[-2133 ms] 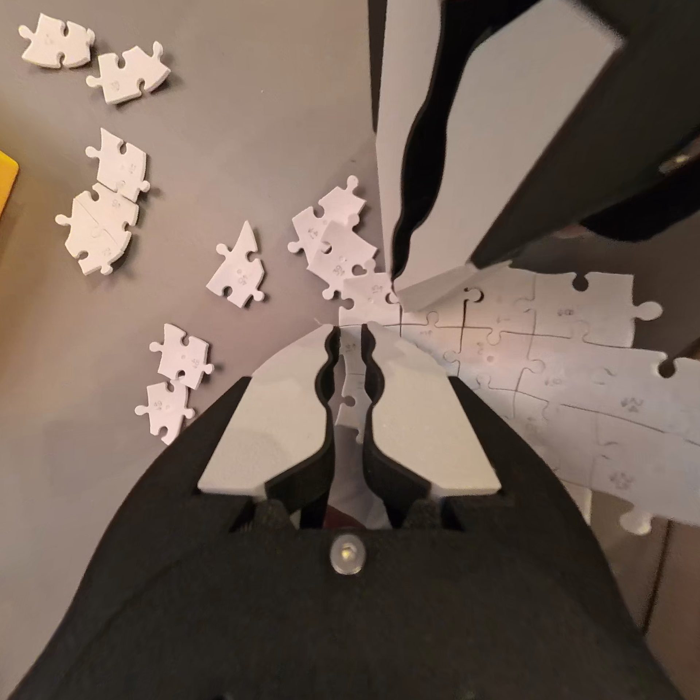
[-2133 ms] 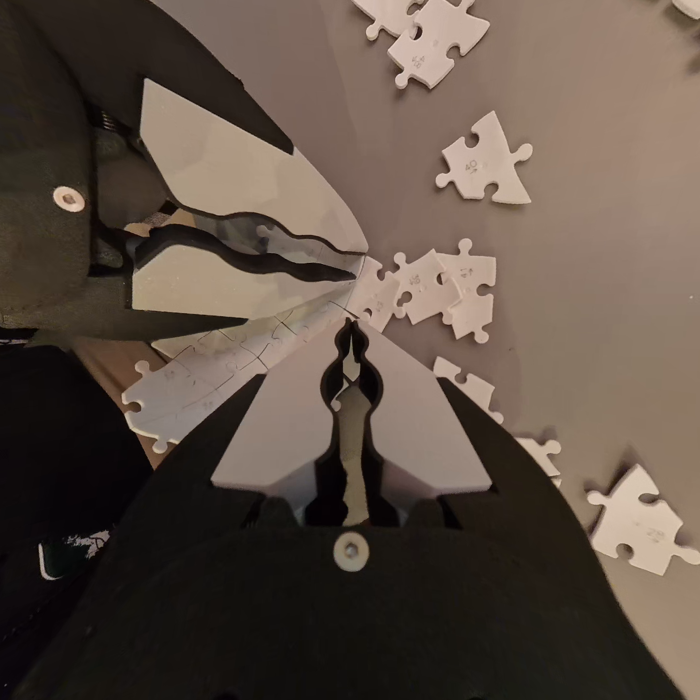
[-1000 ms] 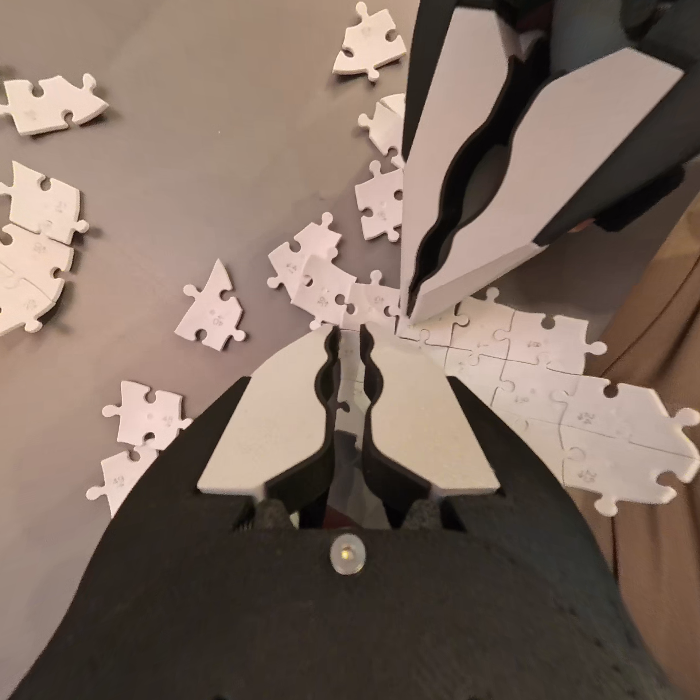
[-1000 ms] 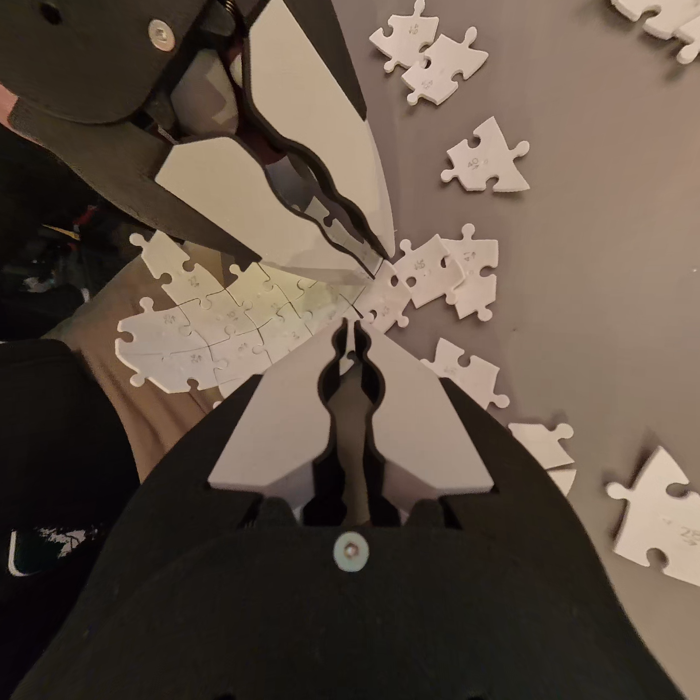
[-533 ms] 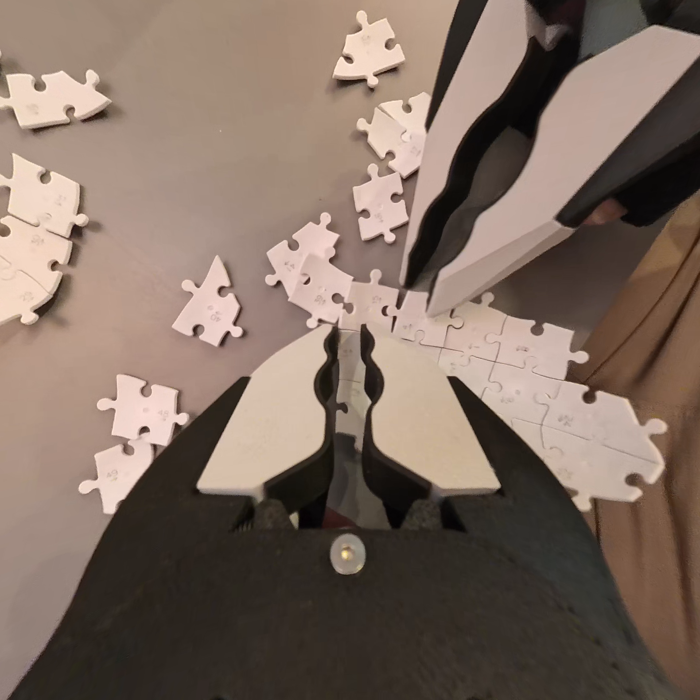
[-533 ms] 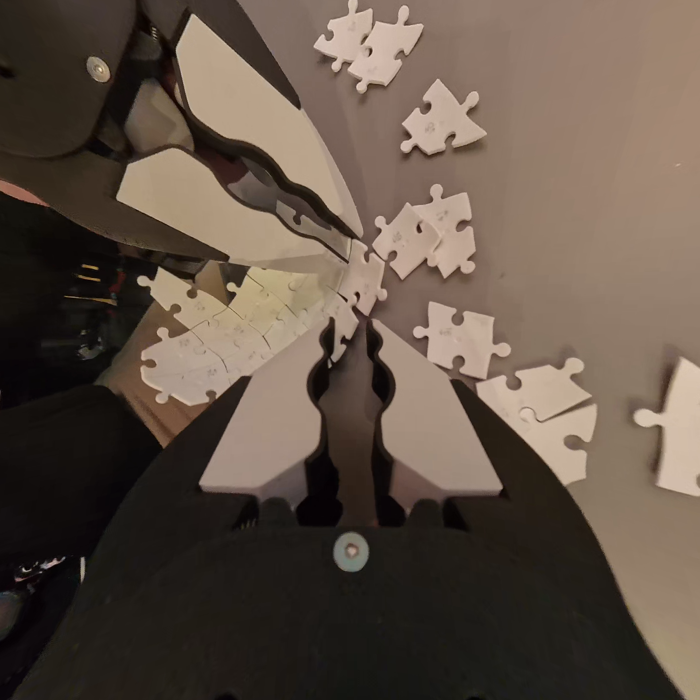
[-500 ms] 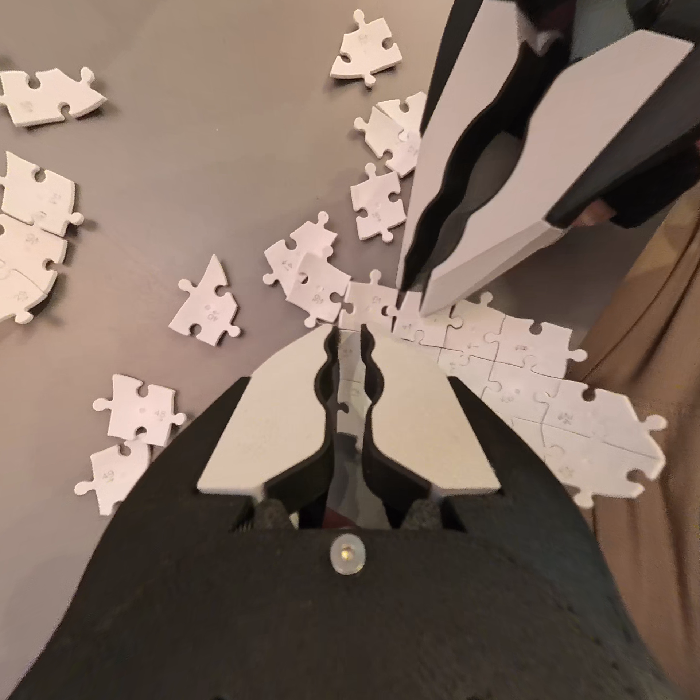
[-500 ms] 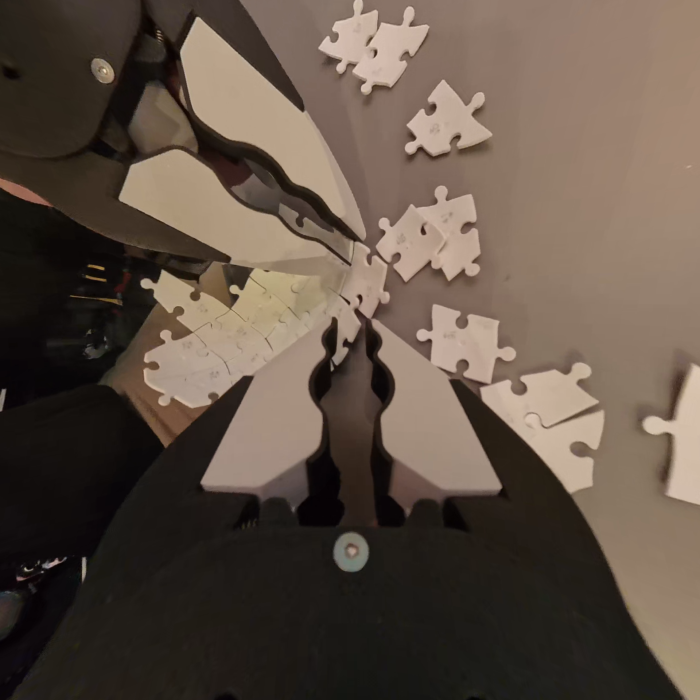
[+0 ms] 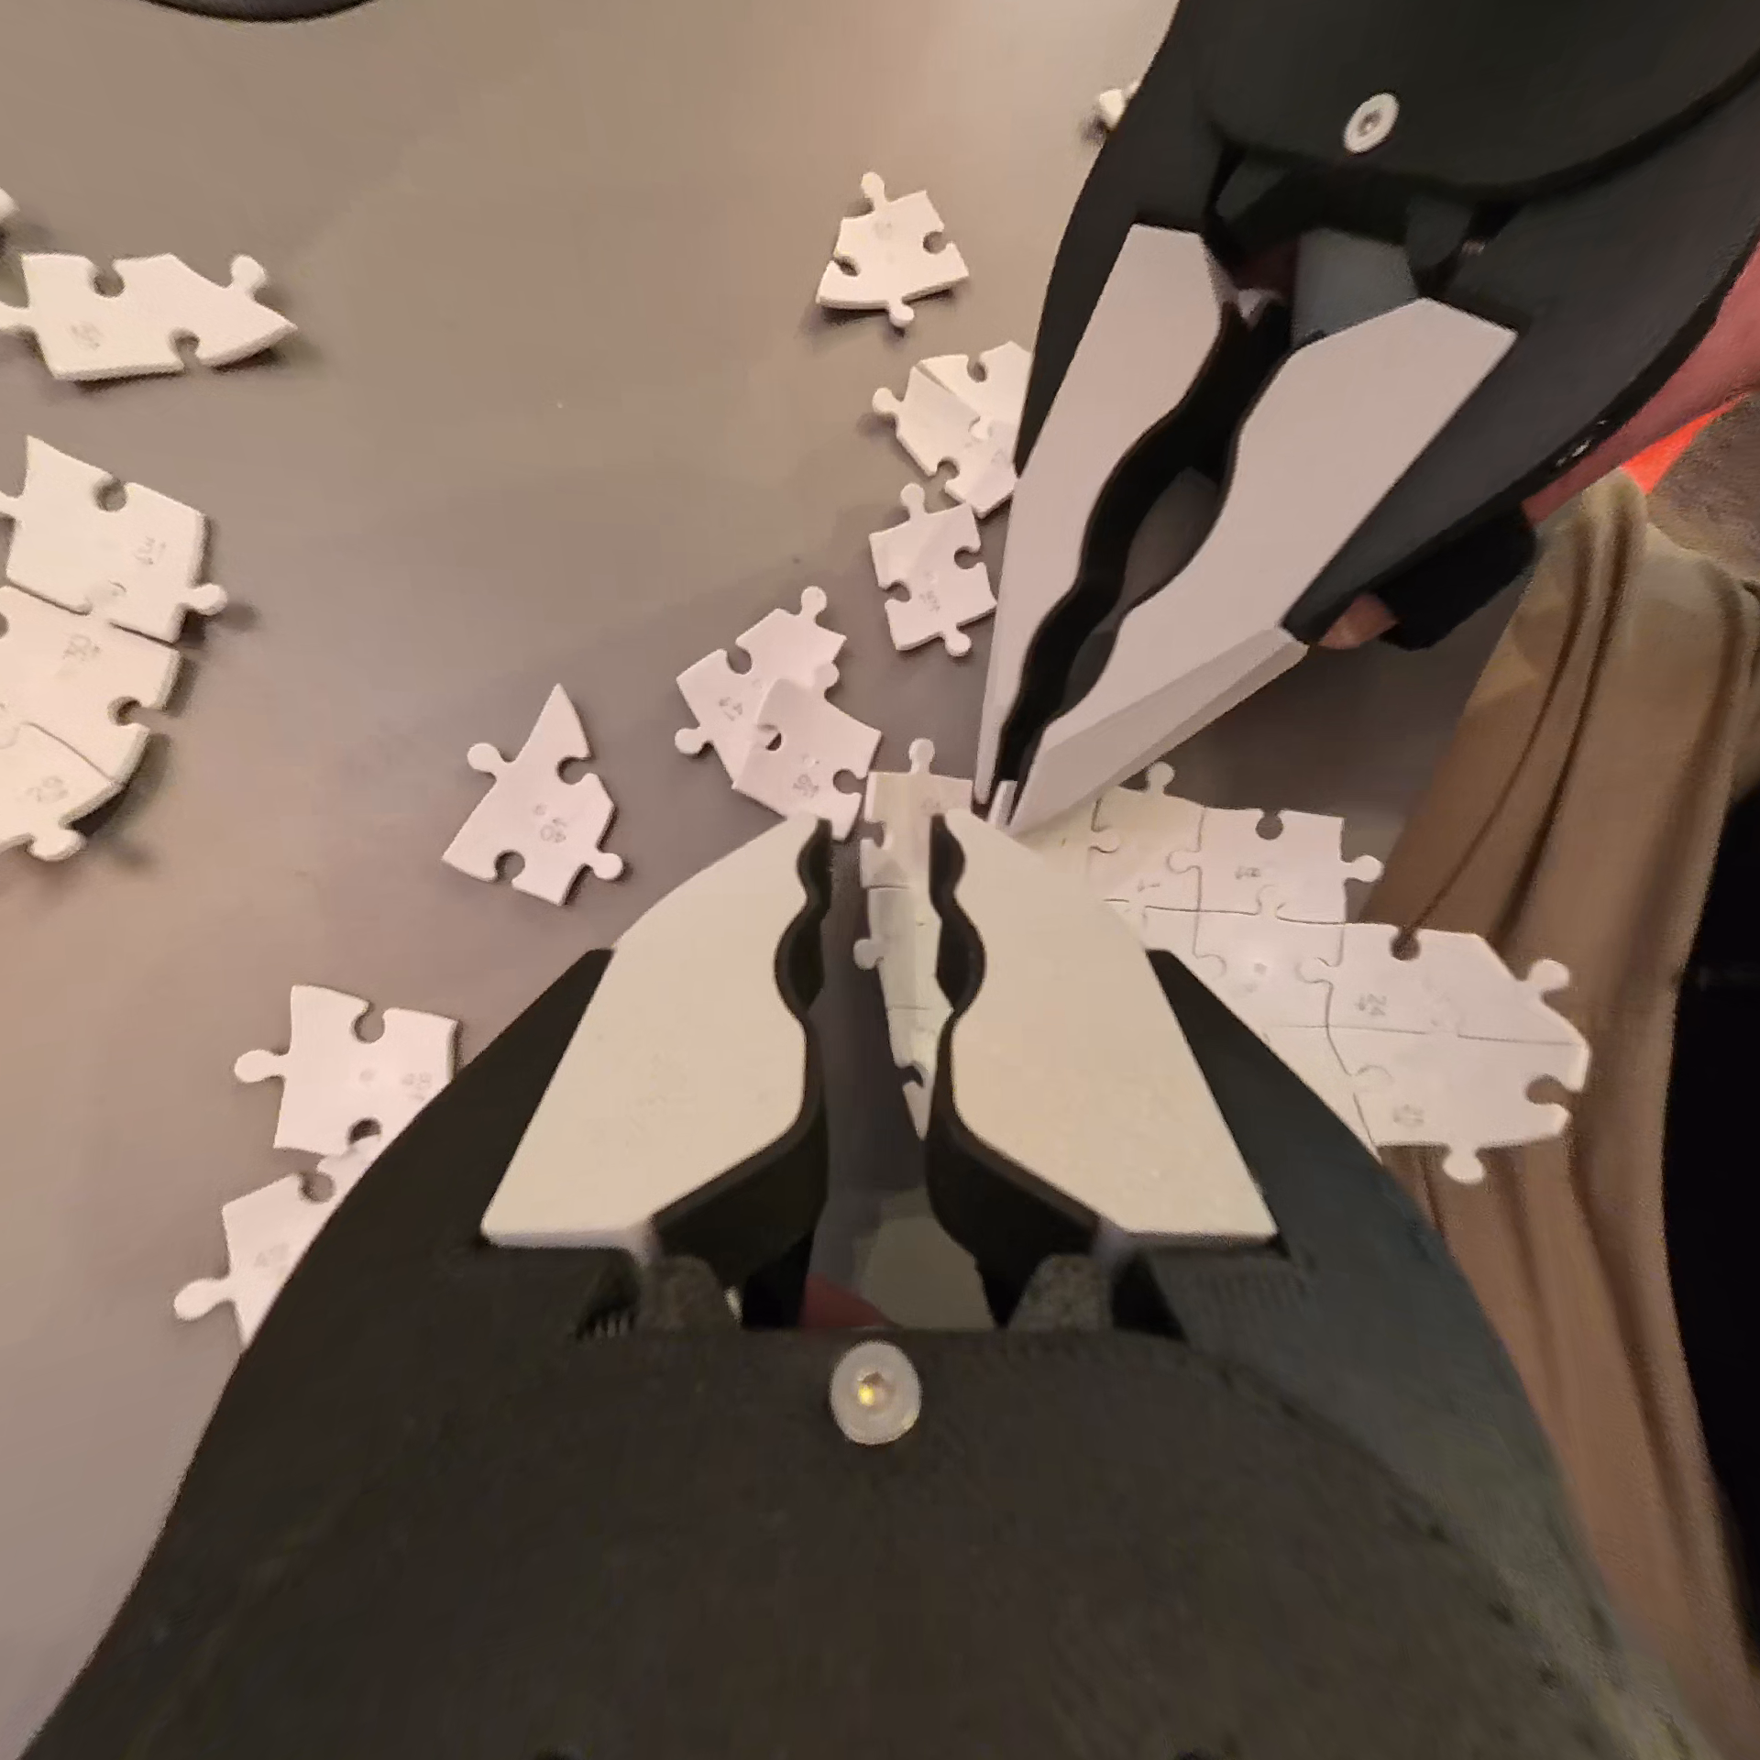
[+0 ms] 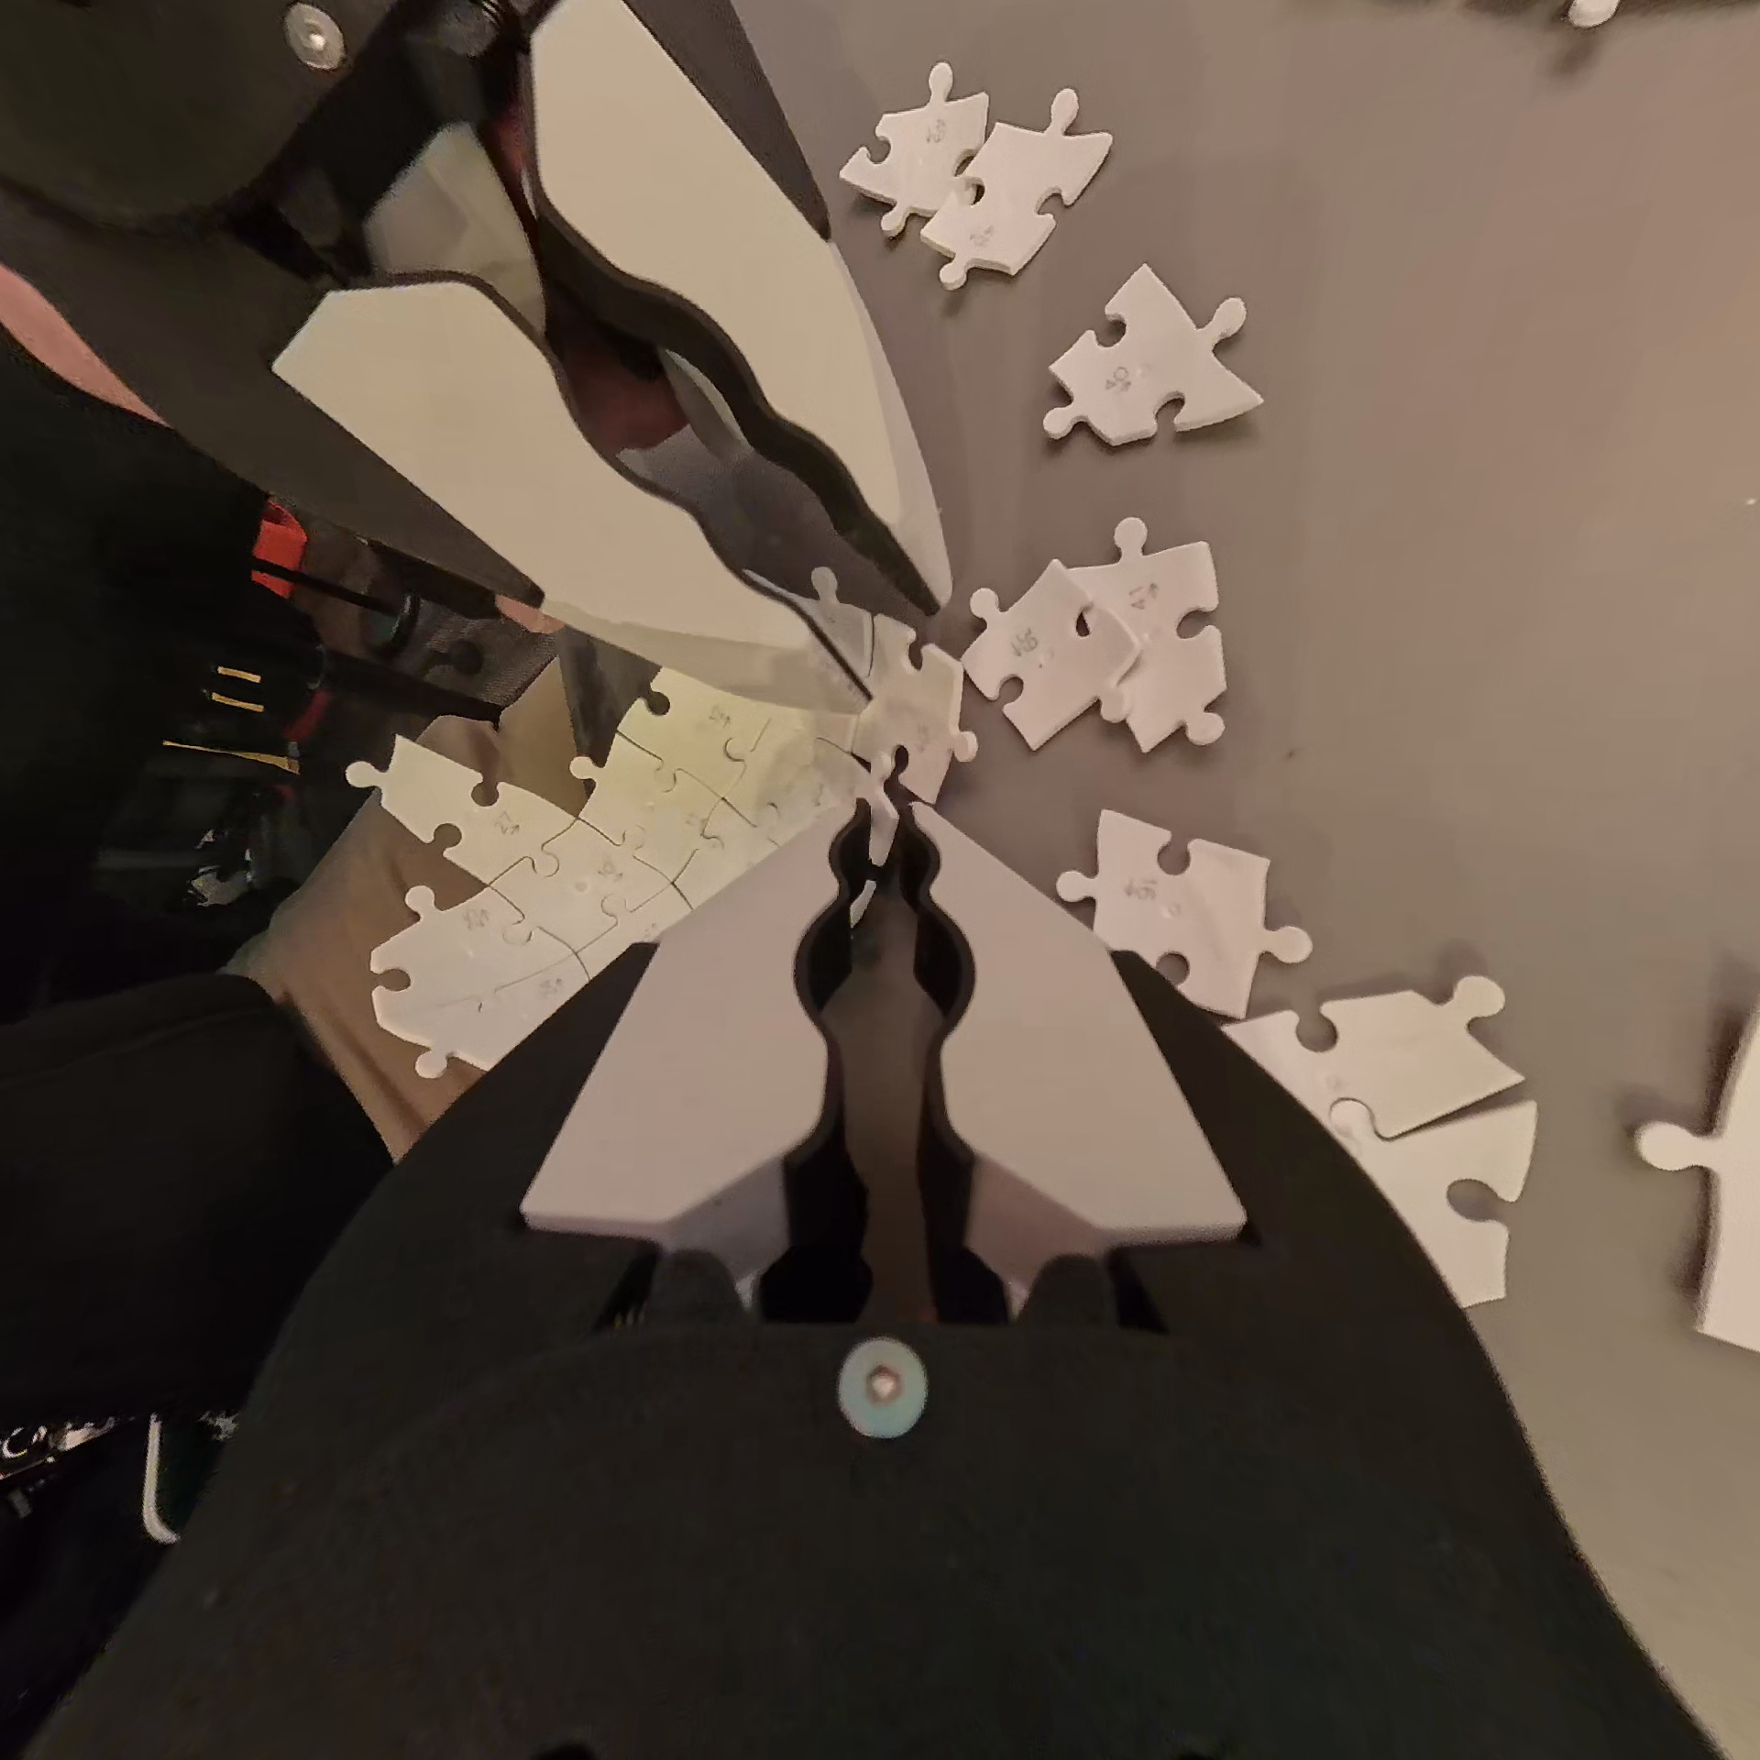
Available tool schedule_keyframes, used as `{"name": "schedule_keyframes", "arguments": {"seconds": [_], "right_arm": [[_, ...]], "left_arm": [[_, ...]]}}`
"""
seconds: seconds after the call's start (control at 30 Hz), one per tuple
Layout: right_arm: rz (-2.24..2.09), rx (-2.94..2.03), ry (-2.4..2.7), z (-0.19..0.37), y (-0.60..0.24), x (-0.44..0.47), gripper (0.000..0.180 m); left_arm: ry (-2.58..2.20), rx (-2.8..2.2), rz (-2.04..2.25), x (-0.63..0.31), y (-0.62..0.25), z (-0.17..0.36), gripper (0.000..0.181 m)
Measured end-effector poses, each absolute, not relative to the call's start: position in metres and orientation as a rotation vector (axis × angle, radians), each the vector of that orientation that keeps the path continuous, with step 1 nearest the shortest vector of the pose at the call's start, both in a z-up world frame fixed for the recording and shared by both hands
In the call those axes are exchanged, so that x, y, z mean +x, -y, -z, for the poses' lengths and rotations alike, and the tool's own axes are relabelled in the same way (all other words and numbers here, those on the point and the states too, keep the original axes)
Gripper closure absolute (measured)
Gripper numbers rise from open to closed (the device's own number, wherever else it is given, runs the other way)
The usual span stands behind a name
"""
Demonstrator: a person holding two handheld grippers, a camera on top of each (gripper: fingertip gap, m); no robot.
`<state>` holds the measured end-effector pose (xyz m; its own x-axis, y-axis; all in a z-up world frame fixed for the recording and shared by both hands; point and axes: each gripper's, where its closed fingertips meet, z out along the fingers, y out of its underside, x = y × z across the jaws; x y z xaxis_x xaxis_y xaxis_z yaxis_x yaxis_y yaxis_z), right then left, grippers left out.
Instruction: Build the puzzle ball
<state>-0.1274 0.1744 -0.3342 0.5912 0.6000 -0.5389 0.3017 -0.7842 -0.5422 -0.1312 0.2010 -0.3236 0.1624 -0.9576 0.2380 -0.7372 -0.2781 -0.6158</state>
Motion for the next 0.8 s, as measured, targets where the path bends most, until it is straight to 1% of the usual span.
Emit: {"name": "schedule_keyframes", "arguments": {"seconds": [0.23,0.4,0.63,0.8], "right_arm": [[-1.043,-2.427,0.723,0.336,-0.174,-0.127,0.176],[-1.049,-2.427,0.720,0.336,-0.174,-0.128,0.176],[-1.015,-2.429,0.728,0.337,-0.173,-0.126,0.174],[-1.000,-2.420,0.755,0.334,-0.171,-0.125,0.163]], "left_arm": [[-1.661,-2.148,1.020,-0.130,-0.190,0.334,0.160],[-1.624,-2.170,1.090,-0.133,-0.191,0.334,0.166],[-1.591,-2.162,1.155,-0.132,-0.190,0.331,0.170],[-1.592,-2.149,1.193,-0.132,-0.187,0.330,0.175]]}}
